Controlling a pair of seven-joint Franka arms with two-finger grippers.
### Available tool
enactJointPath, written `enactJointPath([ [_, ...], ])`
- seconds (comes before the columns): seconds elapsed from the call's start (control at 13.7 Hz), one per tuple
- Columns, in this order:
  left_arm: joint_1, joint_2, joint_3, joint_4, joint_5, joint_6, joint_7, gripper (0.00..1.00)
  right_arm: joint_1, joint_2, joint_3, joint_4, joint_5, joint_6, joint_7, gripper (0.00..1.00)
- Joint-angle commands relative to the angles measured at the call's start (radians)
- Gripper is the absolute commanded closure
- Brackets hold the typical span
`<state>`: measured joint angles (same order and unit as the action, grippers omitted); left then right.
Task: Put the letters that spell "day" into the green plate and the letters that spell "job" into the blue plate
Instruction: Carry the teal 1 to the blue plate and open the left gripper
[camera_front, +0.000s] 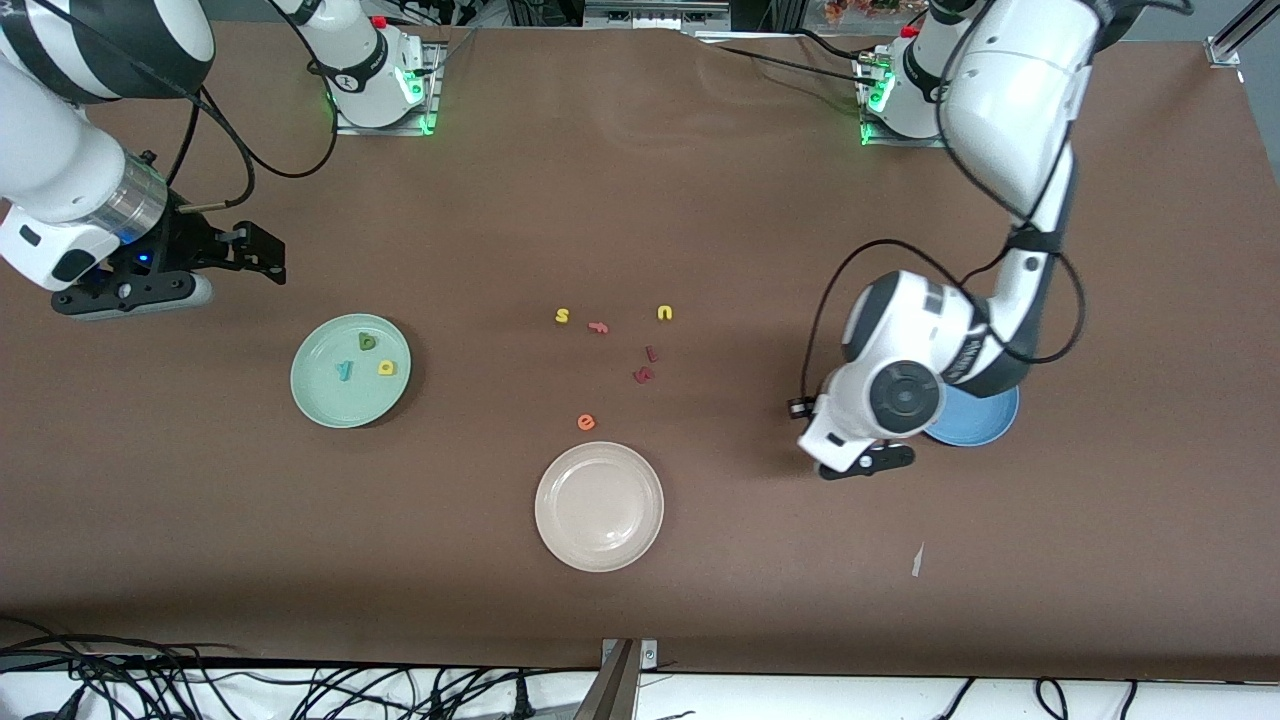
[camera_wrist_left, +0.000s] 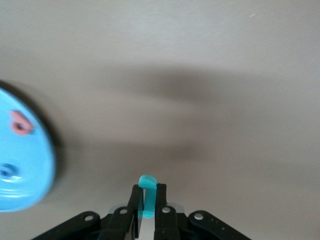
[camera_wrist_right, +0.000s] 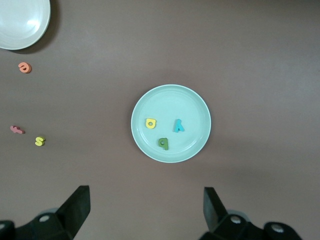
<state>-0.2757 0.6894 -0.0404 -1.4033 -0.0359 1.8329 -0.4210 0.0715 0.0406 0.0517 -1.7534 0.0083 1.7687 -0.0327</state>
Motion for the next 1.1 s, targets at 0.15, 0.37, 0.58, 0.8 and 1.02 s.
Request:
enactJointPath([
  [0.15,0.140,-0.260,-0.006,-0.379,0.036,0.129,0.356,1.00,-0.002,-0.041,0.005,-0.006,0.018,-0.063,0.007,0.00],
  [0.37,0.171,-0.319,-0.006,-0.553,0.086,0.280,0.429,1.00,-0.002,-0.045,-0.001,-0.006,0.030,-0.069,0.007,0.00],
  [0.58,0.179,-0.332,-0.006,-0.706,0.195,0.491,0.430,1.00,-0.002,-0.047,-0.001,-0.012,0.048,-0.089,0.005,0.00],
  [0.8,0.227,-0.323,-0.007,-0.723,0.266,0.523,0.503,1.00,-0.002,-0.047,0.003,-0.008,0.050,-0.101,0.005,0.00],
  [1.02,0.271,-0.320,-0.007,-0.708,0.252,0.499,0.561,0.32,0.002,-0.048,0.042,-0.003,0.050,-0.107,0.005,0.00],
])
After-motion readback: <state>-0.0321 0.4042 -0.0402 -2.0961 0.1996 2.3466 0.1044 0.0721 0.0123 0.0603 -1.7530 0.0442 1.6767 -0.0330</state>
